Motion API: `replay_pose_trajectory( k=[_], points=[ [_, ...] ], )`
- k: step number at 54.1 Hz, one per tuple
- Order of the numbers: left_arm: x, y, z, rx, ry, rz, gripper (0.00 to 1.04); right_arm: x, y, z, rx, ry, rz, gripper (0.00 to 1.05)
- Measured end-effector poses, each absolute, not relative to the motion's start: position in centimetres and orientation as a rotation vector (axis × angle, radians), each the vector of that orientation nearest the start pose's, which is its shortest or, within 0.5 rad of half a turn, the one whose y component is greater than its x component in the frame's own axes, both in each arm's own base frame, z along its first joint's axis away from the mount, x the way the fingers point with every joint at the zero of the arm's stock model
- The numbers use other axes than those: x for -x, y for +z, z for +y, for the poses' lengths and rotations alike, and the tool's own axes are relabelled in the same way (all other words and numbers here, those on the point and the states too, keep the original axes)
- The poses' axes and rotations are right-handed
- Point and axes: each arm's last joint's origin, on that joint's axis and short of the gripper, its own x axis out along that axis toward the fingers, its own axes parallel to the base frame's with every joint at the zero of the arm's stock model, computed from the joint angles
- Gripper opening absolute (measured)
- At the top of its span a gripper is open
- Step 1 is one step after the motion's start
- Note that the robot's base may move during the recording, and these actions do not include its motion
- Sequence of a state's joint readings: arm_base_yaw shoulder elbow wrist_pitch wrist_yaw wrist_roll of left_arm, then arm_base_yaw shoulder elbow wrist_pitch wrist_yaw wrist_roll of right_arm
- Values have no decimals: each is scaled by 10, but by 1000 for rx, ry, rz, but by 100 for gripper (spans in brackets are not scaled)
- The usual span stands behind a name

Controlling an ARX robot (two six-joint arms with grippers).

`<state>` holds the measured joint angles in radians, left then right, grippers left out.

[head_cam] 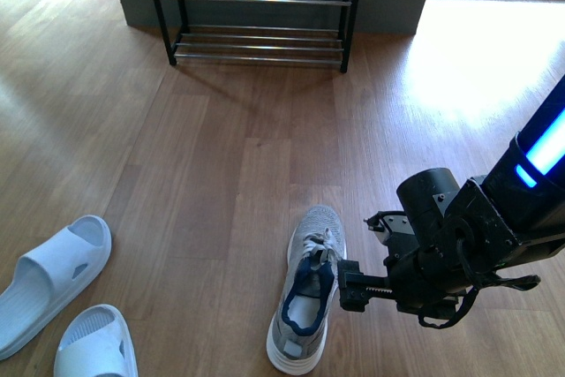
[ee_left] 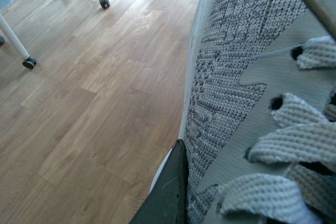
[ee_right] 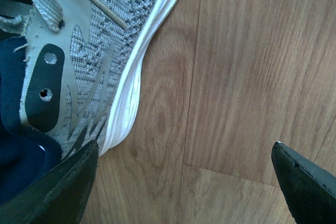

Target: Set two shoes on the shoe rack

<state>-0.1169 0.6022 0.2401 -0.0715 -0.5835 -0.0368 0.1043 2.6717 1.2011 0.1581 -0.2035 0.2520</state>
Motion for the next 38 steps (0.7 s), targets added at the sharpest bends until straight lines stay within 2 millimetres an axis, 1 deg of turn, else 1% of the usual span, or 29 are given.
replay_pose_trajectory(
  k=[4,17,31,38],
  points=[
    [-137,184,0,-114,466,402,2,-362,-103,44,-297,93,1355,96],
    [-137,184,0,-115,467,402,2,-372,-84,50,-334,102,1321,96],
    [-137,184,0,-114,466,402,2,-373,-84,59,-329,107,1311,96],
    [-137,184,0,-114,466,402,2,-377,-87,62,-334,110,1297,96]
  ],
)
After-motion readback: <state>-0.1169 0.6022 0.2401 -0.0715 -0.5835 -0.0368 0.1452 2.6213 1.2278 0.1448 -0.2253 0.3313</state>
